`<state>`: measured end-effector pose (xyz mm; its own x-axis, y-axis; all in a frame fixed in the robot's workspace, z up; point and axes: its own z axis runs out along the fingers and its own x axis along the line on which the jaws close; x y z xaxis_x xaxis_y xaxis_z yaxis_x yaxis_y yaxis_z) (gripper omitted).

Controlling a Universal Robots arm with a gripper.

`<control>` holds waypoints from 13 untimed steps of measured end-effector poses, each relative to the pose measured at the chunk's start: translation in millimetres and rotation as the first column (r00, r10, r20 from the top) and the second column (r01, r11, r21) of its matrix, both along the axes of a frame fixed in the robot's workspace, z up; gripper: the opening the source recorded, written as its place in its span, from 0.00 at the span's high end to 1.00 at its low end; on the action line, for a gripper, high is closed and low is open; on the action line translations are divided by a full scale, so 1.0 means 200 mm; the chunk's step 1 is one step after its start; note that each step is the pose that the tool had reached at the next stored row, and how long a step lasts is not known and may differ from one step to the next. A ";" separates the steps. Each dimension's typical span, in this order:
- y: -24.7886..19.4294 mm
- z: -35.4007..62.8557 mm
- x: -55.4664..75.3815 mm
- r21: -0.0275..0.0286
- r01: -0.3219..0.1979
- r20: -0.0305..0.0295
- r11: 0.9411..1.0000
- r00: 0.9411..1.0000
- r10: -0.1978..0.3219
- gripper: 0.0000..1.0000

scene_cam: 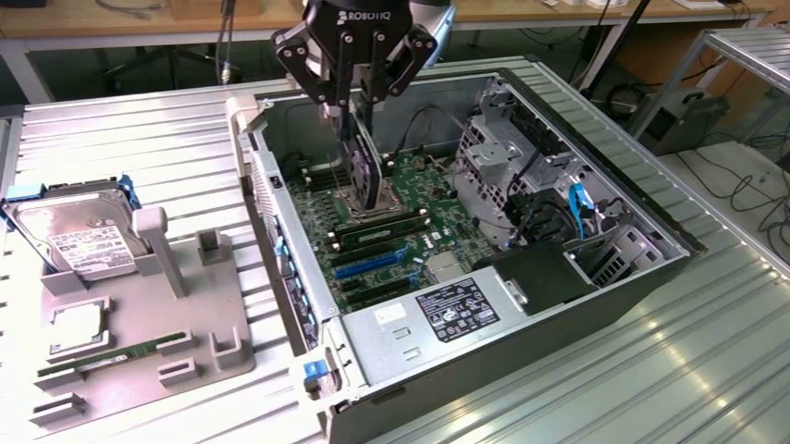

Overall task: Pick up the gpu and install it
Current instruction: 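Pick up the gpu and move the gpu toward the slot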

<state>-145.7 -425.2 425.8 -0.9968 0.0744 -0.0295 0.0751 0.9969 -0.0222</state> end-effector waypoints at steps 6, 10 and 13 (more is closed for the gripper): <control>0.002 -0.003 0.03 0.000 0.000 0.000 1.000 1.000 0.000 0.74; 0.002 -0.004 0.04 0.000 0.000 0.000 1.000 1.000 0.000 0.74; 0.002 -0.004 0.05 0.000 0.000 0.000 1.000 1.000 0.000 0.74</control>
